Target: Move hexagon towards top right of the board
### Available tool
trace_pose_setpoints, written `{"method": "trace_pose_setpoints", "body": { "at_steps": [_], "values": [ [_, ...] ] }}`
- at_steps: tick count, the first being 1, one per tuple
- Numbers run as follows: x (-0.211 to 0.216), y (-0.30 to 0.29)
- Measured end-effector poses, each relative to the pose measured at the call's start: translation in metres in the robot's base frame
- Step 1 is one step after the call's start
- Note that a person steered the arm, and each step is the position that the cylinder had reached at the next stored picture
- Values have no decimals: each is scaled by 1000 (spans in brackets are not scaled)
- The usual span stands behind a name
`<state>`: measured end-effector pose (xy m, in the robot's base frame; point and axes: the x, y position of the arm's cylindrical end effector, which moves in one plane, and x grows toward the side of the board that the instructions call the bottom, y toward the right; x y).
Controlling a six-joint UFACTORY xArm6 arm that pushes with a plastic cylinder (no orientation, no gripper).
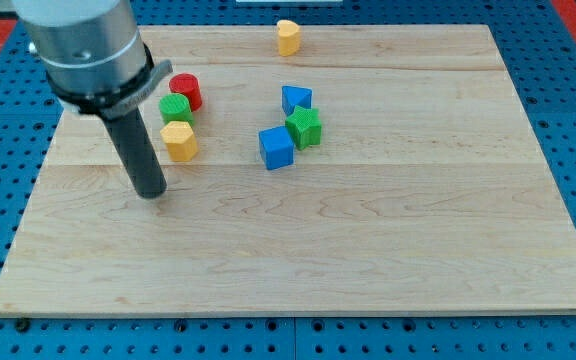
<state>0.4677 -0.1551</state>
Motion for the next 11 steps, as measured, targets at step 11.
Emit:
{"method": "trace_pose_setpoints", "body": {
  "at_steps": [11],
  "values": [
    [-198, 261]
  ]
}}
